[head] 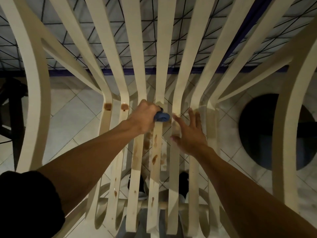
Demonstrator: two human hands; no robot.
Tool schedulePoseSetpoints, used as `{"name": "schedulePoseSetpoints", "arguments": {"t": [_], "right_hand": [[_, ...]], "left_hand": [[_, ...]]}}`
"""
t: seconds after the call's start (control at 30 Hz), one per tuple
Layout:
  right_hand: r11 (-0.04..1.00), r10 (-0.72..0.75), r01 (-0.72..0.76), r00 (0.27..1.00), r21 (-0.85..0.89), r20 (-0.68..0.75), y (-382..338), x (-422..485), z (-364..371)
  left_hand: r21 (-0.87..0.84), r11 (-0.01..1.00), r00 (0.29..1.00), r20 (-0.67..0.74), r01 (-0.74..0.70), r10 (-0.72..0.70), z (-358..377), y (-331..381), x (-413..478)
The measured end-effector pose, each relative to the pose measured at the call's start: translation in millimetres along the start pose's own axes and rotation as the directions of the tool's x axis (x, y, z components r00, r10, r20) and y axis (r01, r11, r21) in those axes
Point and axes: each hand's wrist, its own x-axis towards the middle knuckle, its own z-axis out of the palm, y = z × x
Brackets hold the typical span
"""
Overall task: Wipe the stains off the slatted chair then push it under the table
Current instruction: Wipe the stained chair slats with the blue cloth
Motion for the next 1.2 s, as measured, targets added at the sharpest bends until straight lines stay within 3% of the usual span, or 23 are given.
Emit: {"name": "schedulePoseSetpoints", "arguments": {"t": [0.27,0.37,0.5,0.67,0.77,0.93,1.2], "right_hand": [[1.0,0.013,-0.012,1.0,0.02,-0.014,1,2,3],[0.999,0.007,-0.006,1.0,0.036,-0.014,3,2,5],[0.999,0.003,-0.002,1.0,0.05,-0.013,5,2,5],[0.999,-0.001,0.002,1.0,0.054,-0.027,5,-1,4],[0.999,0.003,-0.002,1.0,0.046,-0.018,3,-1,4],[0.998,0.015,-0.014,1.0,0.059,-0.019,2,-1,4],[0.999,0.031,-0.029,0.999,0.045,-0.027,0,-3,3]], "left_hand": [[-0.146,0.988,0.983,0.181,0.047,-0.02,-3,3,-31],[-0.139,0.988,0.987,0.15,0.072,-0.051,-1,2,-28],[-0.109,0.994,0.998,0.063,-0.006,0.013,9,2,-40],[-0.129,0.986,0.976,0.18,-0.104,0.127,14,10,-68],[-0.208,0.978,0.986,0.163,-0.001,0.036,11,7,-58],[-0.254,0.963,0.996,0.009,0.088,-0.089,9,10,-43],[-0.199,0.98,0.985,0.169,0.013,0.022,23,15,-74]]}}
